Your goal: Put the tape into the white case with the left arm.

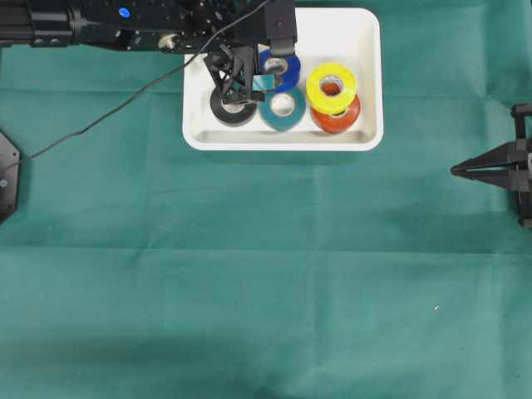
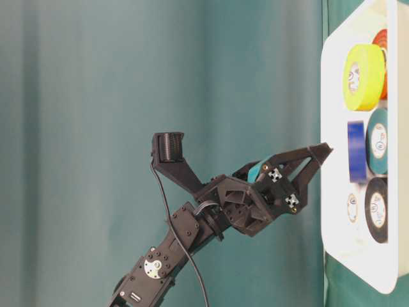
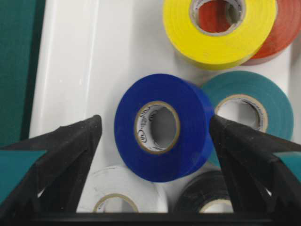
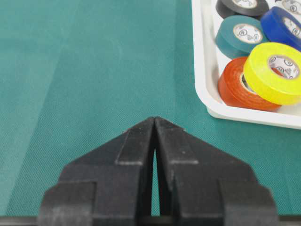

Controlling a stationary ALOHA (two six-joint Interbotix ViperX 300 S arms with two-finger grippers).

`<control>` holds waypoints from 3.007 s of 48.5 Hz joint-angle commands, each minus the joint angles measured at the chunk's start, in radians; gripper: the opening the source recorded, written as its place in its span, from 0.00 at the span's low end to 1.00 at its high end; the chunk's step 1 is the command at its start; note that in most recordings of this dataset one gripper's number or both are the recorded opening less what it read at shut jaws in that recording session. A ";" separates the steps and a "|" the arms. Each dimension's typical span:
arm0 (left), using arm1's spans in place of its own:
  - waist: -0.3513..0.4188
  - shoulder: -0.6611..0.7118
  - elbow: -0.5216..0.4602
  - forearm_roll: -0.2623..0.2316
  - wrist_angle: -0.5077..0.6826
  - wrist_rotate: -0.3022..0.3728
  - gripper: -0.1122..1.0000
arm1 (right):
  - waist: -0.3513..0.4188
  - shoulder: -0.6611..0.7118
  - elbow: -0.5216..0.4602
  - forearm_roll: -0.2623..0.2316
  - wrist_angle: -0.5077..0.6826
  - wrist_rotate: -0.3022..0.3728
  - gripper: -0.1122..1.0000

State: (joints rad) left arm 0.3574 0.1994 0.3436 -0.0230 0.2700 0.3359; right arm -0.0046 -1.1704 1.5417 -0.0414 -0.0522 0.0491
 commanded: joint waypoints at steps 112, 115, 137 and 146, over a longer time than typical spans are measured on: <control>-0.328 -0.759 0.721 -0.003 -0.100 -0.235 0.99 | 0.000 0.008 -0.012 0.000 -0.011 0.000 0.02; -0.328 -0.770 0.733 -0.003 -0.101 -0.235 0.99 | 0.000 0.008 -0.012 0.000 -0.011 0.000 0.02; -0.330 -0.782 0.765 -0.003 -0.156 -0.235 0.99 | -0.002 0.008 -0.012 0.000 -0.011 0.000 0.02; -0.341 -0.790 0.764 -0.003 -0.155 -0.233 0.99 | 0.000 0.008 -0.012 0.000 -0.011 0.000 0.02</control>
State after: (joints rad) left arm 0.0245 -0.5798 1.1213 -0.0245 0.1227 0.1028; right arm -0.0046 -1.1704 1.5401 -0.0414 -0.0522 0.0491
